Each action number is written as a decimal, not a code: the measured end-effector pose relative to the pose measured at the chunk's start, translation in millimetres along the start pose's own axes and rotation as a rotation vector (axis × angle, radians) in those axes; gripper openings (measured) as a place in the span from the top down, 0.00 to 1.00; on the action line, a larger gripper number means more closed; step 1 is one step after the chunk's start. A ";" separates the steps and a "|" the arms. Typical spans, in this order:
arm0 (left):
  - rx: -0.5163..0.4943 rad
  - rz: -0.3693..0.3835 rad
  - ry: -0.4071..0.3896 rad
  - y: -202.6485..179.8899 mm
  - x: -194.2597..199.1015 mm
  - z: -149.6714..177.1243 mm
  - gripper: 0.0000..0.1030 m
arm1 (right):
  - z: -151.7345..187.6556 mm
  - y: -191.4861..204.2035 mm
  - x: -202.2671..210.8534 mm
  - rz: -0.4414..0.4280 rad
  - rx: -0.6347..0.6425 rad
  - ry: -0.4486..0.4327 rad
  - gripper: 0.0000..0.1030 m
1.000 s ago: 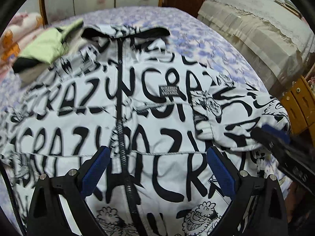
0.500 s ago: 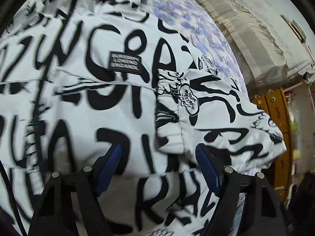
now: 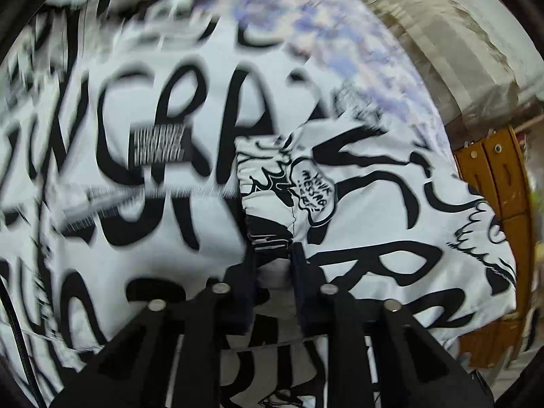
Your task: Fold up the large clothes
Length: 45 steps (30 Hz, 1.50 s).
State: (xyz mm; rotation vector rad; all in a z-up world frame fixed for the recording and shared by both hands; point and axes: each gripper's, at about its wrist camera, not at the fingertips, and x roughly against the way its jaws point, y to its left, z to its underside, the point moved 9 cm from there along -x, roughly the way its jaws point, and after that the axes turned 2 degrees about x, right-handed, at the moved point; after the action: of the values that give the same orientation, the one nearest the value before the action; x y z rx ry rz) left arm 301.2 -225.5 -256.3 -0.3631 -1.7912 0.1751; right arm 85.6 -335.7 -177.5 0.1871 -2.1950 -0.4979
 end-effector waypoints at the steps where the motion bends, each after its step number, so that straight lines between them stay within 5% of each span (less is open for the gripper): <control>1: -0.019 -0.010 -0.033 -4.4 9.0 -6.0 0.88 | 0.2 -1.9 1.3 0.008 -0.001 -0.003 0.56; 7: -0.045 -0.038 -0.360 -21.3 110.9 -72.2 0.89 | -0.7 -10.4 10.4 0.035 -0.016 -0.019 0.56; 13: 0.030 -0.162 -0.570 58.4 194.7 -69.6 0.89 | -0.5 -8.1 7.5 0.035 -0.003 -0.019 0.56; 16: 0.106 -0.249 -0.527 121.3 184.2 -39.7 0.88 | 2.0 -5.9 -0.1 0.033 0.003 0.004 0.56; 18: 0.158 -0.299 -0.431 160.0 159.1 -13.5 0.83 | 4.4 -4.9 -5.9 0.039 0.011 0.023 0.56; 23: 0.262 -0.209 -0.181 217.7 96.8 32.6 0.65 | -2.1 -4.5 -16.5 0.060 0.032 0.048 0.56; 30: 0.311 -0.116 -0.191 235.8 79.2 -5.9 0.45 | -56.7 -14.9 -38.0 0.079 0.017 0.039 0.45; 38: 0.222 -0.138 -0.112 230.5 42.1 -33.6 0.45 | -122.1 -58.1 -118.2 0.046 -0.112 0.143 0.45; 40: 0.202 -0.152 -0.126 227.9 41.6 -41.5 0.55 | -128.9 -59.3 -136.1 0.004 -0.138 0.169 0.45; 41: 0.195 -0.160 -0.131 228.4 42.4 -43.5 0.69 | -129.9 -60.0 -141.3 -0.004 -0.143 0.175 0.45; 43: 0.192 -0.155 -0.142 228.1 46.1 -50.9 0.75 | -134.3 -63.2 -158.6 0.023 -0.140 0.190 0.45; 44: 0.196 -0.152 -0.157 228.5 50.4 -53.9 0.77 | -135.5 -62.7 -164.2 0.040 -0.122 0.196 0.56; 45: 0.199 -0.155 -0.181 228.6 56.7 -59.0 0.78 | -136.8 -61.4 -166.9 0.068 -0.088 0.194 0.90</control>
State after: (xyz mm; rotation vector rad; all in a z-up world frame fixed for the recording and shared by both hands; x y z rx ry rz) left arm 380.8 3.9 -259.9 -0.0669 -1.9520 0.2808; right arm 294.1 -380.2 -247.3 0.1083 -1.9792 -0.5153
